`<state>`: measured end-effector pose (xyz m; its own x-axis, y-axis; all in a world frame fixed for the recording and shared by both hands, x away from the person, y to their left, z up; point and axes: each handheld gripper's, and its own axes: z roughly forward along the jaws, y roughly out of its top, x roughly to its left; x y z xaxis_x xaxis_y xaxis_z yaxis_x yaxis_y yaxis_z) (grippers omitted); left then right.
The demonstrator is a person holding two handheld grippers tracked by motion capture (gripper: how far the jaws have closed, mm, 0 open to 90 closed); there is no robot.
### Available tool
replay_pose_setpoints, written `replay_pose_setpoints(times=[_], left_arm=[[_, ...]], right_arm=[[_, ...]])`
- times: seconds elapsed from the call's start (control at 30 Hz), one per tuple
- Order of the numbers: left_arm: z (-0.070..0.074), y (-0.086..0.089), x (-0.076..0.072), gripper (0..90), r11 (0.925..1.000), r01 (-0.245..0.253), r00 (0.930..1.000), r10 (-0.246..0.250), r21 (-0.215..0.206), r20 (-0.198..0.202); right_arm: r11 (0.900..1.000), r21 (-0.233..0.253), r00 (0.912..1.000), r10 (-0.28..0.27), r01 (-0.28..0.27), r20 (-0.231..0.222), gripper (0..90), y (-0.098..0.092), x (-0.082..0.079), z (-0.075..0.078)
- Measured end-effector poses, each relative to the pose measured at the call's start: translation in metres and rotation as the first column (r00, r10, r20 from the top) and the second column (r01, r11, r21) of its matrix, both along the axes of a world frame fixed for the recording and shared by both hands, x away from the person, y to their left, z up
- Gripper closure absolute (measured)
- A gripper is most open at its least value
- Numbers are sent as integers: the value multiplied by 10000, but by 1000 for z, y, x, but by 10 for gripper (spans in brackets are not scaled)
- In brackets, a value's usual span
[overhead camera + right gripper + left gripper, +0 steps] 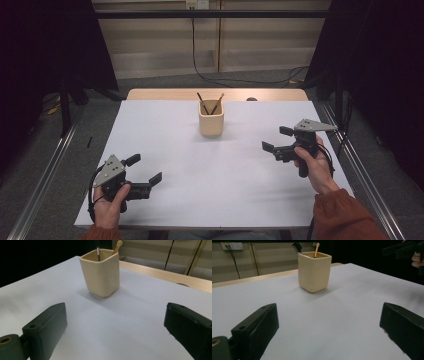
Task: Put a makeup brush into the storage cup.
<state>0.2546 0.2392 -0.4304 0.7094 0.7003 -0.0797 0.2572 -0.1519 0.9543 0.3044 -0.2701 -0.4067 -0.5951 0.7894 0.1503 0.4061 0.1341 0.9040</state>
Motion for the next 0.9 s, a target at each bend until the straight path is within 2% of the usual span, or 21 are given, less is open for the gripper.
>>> replay_pose_setpoints(times=[0.23,0.47,0.7,0.8,0.87,0.9], left_arm=[[0,2,-1,22,9999,-112,9999,112,-30,-33],[0,2,-7,22,10000,-73,10000,72,-35,-51],[0,3,-12,22,9999,-127,9999,127,-13,7],[1,4,-14,22,9995,-290,9995,288,134,151],[-1,4,-15,23,9995,-304,9995,304,59,53],[-1,4,-15,23,9993,-326,9995,325,182,53]], right_arm=[[9991,32,9990,-432,432,112,44,-14,-19,-6],[9955,368,9960,-879,873,141,48,-26,-41,-16],[9924,261,9917,-1214,1203,424,59,-31,-61,-21],[9899,410,9891,-1378,1358,509,58,-33,-68,-23],[9880,474,9878,-1490,1469,442,58,-35,-72,-27],[9877,454,9876,-1514,1495,420,58,-35,-74,-28]])
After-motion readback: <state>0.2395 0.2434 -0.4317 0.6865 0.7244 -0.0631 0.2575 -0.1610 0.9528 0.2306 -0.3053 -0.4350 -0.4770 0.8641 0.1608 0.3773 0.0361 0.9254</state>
